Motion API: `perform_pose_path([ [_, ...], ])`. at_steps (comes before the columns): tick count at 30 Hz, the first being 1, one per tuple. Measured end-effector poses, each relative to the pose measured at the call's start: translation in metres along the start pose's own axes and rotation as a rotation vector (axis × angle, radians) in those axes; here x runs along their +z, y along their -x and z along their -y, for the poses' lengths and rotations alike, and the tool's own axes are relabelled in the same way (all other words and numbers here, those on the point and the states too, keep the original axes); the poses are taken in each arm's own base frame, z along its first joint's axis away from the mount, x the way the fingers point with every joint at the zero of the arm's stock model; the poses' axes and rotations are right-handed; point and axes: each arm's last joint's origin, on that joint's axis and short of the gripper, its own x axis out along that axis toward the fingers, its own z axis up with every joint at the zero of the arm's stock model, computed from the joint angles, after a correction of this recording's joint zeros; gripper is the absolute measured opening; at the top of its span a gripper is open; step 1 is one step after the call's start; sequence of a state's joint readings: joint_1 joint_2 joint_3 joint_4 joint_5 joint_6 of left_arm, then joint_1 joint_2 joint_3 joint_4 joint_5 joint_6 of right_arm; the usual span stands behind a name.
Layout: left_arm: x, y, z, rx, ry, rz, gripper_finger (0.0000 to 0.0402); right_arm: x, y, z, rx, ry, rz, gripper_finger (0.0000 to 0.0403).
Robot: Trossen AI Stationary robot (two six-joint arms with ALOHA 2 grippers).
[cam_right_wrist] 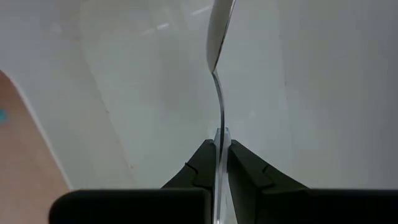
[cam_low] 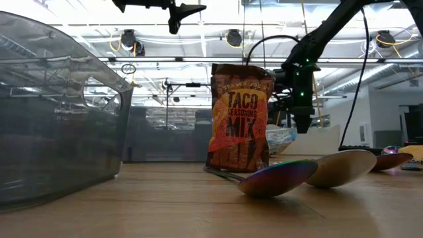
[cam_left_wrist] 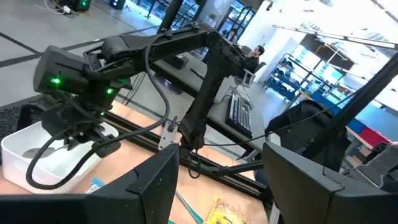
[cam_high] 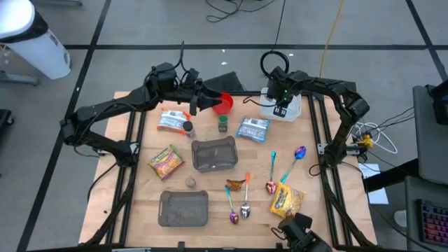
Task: Pick & Place Food Item
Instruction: Put the white patterned spoon into the white bin
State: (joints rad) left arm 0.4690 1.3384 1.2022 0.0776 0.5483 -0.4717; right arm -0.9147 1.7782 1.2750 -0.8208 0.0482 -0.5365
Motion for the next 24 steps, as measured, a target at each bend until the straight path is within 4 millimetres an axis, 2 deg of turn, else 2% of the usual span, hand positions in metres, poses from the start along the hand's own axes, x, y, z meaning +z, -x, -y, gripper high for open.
perform_pose_path([
  [24,0.0002,0.0000,-0.0005,0.016,0.003,0.008,0.0241,-0.0072,-0.0063,0.0040,0.047,-0.057,0.015,0.0017],
])
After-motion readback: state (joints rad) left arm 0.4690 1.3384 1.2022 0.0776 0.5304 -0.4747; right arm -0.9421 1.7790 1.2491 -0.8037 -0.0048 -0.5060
